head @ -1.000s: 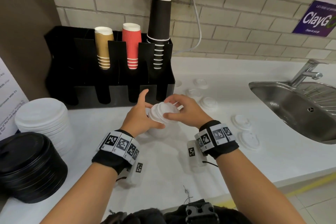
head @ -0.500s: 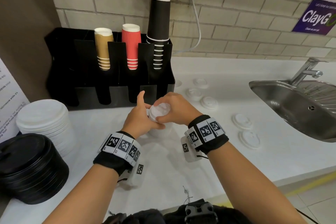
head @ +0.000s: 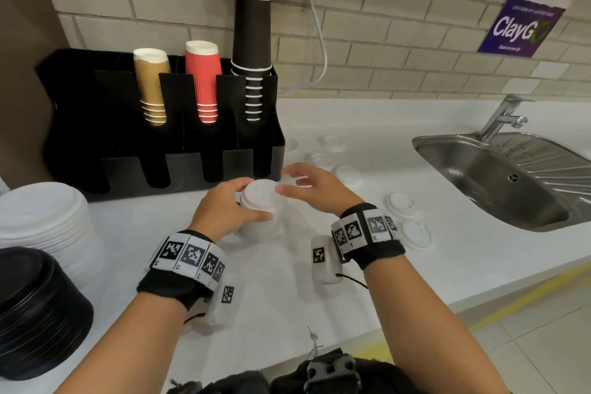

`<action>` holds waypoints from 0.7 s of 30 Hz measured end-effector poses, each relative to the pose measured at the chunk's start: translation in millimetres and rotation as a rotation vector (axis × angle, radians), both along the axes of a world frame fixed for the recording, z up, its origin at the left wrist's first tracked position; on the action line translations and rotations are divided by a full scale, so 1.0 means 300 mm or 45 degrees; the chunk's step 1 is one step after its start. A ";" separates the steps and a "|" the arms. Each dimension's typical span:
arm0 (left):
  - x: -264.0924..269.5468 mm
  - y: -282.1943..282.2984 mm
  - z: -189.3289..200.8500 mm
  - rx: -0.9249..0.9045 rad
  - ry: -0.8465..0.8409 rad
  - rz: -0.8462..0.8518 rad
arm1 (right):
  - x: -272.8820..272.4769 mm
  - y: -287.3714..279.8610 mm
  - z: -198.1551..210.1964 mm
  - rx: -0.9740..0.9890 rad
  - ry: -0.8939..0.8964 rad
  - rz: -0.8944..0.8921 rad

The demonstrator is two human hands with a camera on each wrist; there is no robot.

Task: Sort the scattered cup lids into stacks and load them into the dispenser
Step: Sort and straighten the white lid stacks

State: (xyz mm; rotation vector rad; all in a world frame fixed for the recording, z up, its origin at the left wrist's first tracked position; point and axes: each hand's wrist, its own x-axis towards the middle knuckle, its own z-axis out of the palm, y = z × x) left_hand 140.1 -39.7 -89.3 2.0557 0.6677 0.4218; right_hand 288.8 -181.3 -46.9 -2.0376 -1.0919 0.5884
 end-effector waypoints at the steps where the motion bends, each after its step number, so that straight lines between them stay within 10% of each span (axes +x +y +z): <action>1: 0.003 0.005 0.001 0.000 0.029 0.004 | 0.039 -0.045 0.000 -0.080 0.002 -0.127; 8: 0.007 0.016 0.001 0.016 0.098 0.003 | 0.260 -0.392 -0.027 -0.838 -0.223 -0.874; 21: 0.004 0.006 0.011 0.023 0.097 -0.008 | 0.265 -0.428 -0.074 -0.901 -0.308 -0.826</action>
